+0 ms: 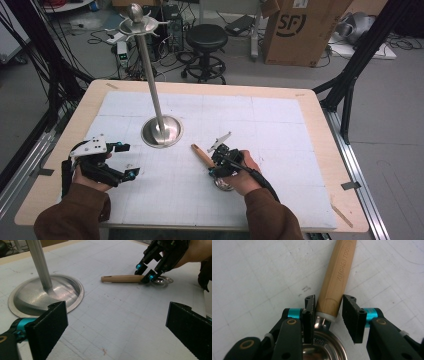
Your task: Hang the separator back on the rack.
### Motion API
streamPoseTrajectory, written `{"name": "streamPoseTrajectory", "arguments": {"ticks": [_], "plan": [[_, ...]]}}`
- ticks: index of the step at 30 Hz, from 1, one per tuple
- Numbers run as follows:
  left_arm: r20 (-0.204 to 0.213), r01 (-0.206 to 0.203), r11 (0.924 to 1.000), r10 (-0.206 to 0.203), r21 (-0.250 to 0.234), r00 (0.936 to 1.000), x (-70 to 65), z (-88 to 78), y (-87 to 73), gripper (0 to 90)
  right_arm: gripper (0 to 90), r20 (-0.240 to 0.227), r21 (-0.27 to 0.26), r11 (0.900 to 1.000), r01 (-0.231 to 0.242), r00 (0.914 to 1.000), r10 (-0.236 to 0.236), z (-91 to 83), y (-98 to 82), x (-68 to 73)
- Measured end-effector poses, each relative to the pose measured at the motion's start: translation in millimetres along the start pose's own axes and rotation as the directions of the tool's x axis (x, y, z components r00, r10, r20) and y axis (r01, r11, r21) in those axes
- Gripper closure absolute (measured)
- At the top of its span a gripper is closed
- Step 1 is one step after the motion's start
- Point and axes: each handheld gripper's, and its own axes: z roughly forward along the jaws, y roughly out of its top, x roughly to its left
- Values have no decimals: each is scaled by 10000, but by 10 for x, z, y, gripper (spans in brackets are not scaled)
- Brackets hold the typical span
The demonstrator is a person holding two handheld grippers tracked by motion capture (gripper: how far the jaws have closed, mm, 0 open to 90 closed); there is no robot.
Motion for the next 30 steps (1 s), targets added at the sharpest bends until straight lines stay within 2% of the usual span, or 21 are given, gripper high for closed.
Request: {"name": "streamPoseTrajectory", "arguments": {"ticks": [2,6,10,16,20,22,23,30], "plan": [[9,1,10000,-1,-6,10000,-1,2,0,45,646,91,103,9998,185,9998,-186,-9,9,5],[-17,16,10000,-16,-12,10000,-4,-1,0,45,658,131,185,9997,161,9998,-164,-26,4,-6],[5,-20,10000,20,15,10000,-4,2,1,45,671,390,232,9992,319,9987,-327,-30,-5,-20],[-2,-4,10000,4,8,10000,-3,1,-1,45,686,641,323,9991,261,9975,-281,-45,-19,-69],[2,11,10000,-11,29,10000,-3,8,-3,45,677,501,305,9995,93,9987,-109,-40,-23,-86],[4,3,10000,-3,33,10000,-2,9,-3,45,645,-6,357,9991,-246,9997,247,-27,-29,-115],[-1,17,10000,-17,28,10000,-4,7,-3,45,634,-104,370,9988,-335,9994,339,-22,-28,-121],[19,8,10000,-8,33,10000,-2,8,-2,45,617,-89,359,9982,-477,9988,481,-27,-23,-117]]}}
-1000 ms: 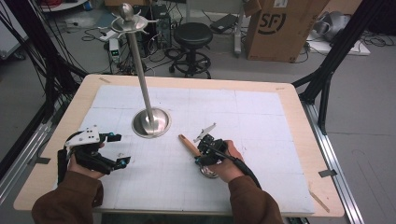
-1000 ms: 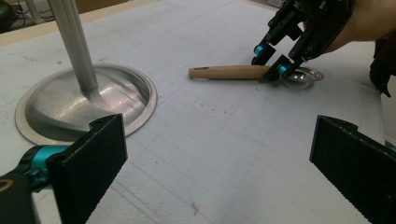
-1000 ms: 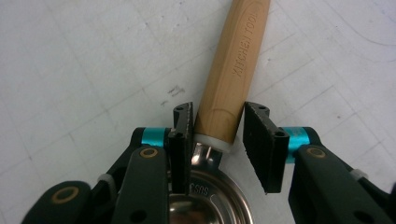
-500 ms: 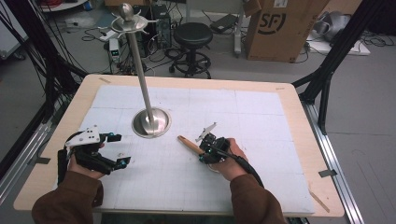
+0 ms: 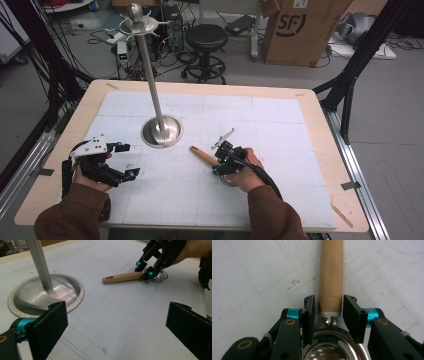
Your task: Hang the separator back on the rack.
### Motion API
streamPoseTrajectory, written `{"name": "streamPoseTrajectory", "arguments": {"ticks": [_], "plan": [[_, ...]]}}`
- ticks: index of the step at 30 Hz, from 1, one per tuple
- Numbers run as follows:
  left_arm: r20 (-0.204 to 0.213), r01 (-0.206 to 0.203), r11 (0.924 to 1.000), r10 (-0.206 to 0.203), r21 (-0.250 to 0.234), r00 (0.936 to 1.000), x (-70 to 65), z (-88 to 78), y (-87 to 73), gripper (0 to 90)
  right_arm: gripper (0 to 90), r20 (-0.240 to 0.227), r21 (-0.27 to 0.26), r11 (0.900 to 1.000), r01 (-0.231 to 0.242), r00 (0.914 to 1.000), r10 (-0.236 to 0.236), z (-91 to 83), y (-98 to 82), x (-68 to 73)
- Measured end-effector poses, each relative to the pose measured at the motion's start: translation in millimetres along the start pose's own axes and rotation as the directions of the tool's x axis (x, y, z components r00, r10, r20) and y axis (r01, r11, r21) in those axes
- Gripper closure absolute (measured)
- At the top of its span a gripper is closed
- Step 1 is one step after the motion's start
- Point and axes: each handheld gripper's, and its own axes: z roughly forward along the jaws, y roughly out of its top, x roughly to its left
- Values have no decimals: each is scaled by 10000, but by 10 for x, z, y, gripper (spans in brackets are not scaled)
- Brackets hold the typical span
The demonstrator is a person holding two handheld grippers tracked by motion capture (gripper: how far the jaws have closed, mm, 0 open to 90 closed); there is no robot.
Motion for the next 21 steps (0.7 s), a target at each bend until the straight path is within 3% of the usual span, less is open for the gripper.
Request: {"name": "streamPoseTrajectory", "arguments": {"ticks": [8,13,21], "plan": [[-4,-19,10000,19,25,10000,4,0,0,45,608,190,311,9995,-92,9998,86,9,19,-5],[12,-4,10000,4,6,10000,4,-2,0,45,612,312,801,9967,150,9994,-175,17,88,14],[41,-3,10000,3,55,10000,4,8,-2,45,622,36,1352,9907,125,9999,-131,42,166,-20]]}}
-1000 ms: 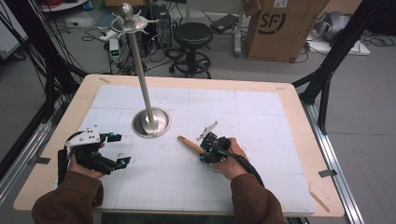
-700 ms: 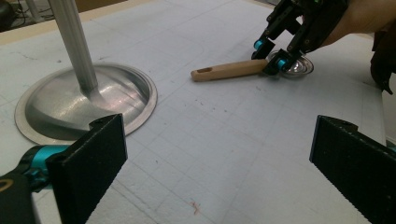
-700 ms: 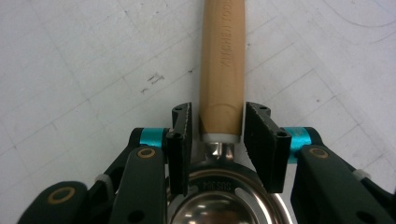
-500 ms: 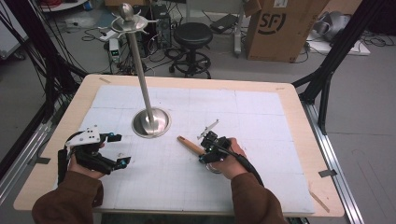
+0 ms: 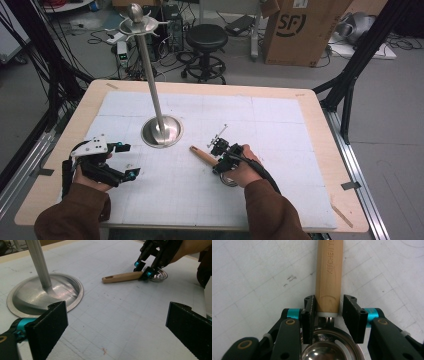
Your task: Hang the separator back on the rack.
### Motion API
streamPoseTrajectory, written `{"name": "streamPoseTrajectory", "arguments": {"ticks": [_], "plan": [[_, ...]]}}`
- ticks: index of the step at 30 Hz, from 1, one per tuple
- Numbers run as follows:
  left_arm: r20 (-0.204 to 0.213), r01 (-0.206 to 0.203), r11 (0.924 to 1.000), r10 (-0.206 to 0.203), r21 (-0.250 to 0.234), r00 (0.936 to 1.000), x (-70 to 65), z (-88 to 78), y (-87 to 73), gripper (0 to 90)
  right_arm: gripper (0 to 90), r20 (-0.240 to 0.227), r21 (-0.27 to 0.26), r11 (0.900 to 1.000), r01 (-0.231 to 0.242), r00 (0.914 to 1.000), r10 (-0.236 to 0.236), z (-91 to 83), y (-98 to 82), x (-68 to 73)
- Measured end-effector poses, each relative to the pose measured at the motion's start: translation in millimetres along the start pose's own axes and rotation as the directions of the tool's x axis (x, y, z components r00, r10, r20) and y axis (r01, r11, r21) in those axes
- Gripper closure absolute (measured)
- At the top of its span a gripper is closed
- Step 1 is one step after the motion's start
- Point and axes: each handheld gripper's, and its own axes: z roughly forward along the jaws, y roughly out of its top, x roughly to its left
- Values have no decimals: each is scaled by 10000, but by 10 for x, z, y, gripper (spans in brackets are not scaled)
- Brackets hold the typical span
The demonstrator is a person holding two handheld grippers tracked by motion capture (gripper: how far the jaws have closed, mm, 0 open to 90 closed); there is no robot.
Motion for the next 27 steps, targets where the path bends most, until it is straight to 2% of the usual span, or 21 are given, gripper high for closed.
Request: {"name": "streamPoseTrajectory", "arguments": {"ticks": [5,13,27], "plan": [[-31,0,10000,0,-46,10000,1,-12,2,45,675,146,331,9988,350,9993,-355,5,50,37],[-34,-12,10000,12,-55,10000,-3,-16,2,45,690,173,374,9989,281,9994,-288,-1,51,44],[-77,17,10000,-18,-95,10000,4,-30,2,45,691,-241,-290,9995,-134,9996,127,-69,4,-10]]}}
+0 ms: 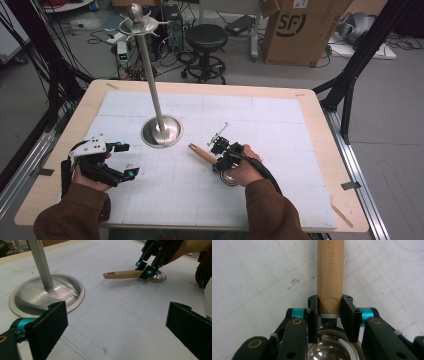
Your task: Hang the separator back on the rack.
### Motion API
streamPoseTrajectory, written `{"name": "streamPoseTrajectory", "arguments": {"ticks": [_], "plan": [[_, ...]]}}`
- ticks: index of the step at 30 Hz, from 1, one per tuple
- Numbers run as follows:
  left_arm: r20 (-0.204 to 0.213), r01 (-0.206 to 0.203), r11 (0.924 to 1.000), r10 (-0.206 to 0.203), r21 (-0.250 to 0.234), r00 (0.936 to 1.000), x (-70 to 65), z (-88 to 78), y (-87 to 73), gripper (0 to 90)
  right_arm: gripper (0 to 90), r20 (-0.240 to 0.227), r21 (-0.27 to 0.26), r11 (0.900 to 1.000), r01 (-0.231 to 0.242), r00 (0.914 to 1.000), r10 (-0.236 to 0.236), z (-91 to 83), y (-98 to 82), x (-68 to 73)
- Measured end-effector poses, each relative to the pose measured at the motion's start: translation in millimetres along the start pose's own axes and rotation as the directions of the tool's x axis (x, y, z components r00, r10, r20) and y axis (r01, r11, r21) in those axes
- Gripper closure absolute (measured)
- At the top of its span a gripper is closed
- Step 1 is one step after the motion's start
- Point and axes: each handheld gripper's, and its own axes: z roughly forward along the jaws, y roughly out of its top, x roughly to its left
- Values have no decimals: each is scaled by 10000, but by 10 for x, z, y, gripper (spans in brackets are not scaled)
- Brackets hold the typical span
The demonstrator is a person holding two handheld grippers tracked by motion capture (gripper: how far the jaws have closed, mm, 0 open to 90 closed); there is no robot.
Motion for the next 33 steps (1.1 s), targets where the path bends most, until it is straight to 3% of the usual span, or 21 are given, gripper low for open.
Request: {"name": "streamPoseTrajectory", "arguments": {"ticks": [10,20,29,33], "plan": [[23,-20,10000,20,-4,10000,-4,1,1,45,691,-390,-952,9954,-104,9992,67,-163,-41,-7],[26,-11,10000,11,11,10000,-7,5,0,45,692,-663,-1934,9810,-155,9978,27,-330,-86,-17],[42,-31,10000,31,42,10000,-6,5,1,45,691,-666,-2923,9562,-179,9978,-17,-452,-153,-26],[45,-22,10000,22,30,10000,-10,8,1,45,691,-737,-3405,9401,-149,9972,-109,-514,-172,-24]]}}
